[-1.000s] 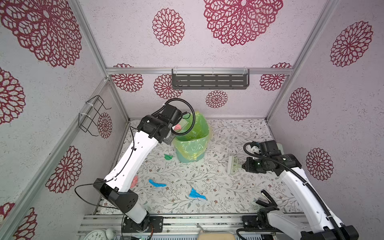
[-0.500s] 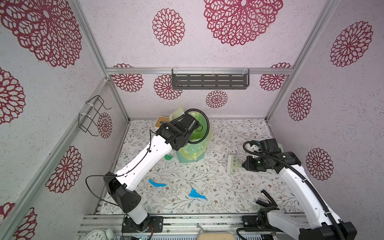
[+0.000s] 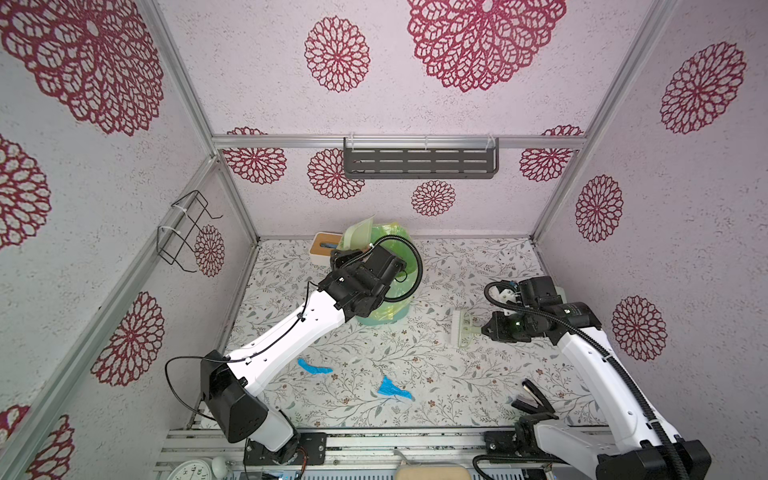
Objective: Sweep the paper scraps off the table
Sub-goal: 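Tip the dustpan over the bin with the left gripper to drop the pink scrap, then lower the empty dustpan beside the blue scrap with left while right approaches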
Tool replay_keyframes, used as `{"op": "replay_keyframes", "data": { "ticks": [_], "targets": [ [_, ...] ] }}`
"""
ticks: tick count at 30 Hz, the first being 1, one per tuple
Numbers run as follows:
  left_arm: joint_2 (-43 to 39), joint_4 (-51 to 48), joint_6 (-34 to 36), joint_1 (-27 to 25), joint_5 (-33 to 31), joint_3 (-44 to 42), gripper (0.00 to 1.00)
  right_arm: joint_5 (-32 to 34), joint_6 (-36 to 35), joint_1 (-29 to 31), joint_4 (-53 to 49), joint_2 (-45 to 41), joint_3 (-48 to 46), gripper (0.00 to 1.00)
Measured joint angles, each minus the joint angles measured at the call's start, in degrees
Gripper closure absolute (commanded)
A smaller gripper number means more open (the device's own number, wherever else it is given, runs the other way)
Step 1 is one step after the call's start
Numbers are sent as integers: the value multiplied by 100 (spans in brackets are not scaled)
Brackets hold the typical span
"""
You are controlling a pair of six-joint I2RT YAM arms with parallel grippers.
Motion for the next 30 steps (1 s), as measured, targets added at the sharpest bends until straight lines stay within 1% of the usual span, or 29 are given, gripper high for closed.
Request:
{"op": "replay_keyframes", "data": {
  "ticks": [4, 7, 10, 12, 16, 20, 25, 30],
  "targets": [
    [-13, 251, 199, 0, -76, -26, 91, -11, -59, -20, -26, 0, 4, 100],
    [-15, 302, 221, 0, -79, -28, 91, -13, -81, -26, -31, 0, 4, 100],
    [-15, 195, 79, 0, -48, 37, 91, -33, -81, -26, -28, 0, 4, 100],
    [-15, -20, -160, -11, 9, 229, 91, -59, -81, -26, -31, 0, 4, 100],
    [-26, -706, -944, -127, 254, 1008, 90, -109, -81, -26, -33, -2, 4, 100],
    [-216, -1541, -1950, -417, 601, 1576, 90, -160, -81, -26, -50, -7, 4, 100],
    [-387, -2730, -3206, -767, 1062, 1991, 90, -179, -79, -26, -144, -46, 4, 100],
    [-551, -3668, -4336, -1143, 1622, 2111, 90, -367, -74, -24, -160, -116, 2, 100]
  ]
}}
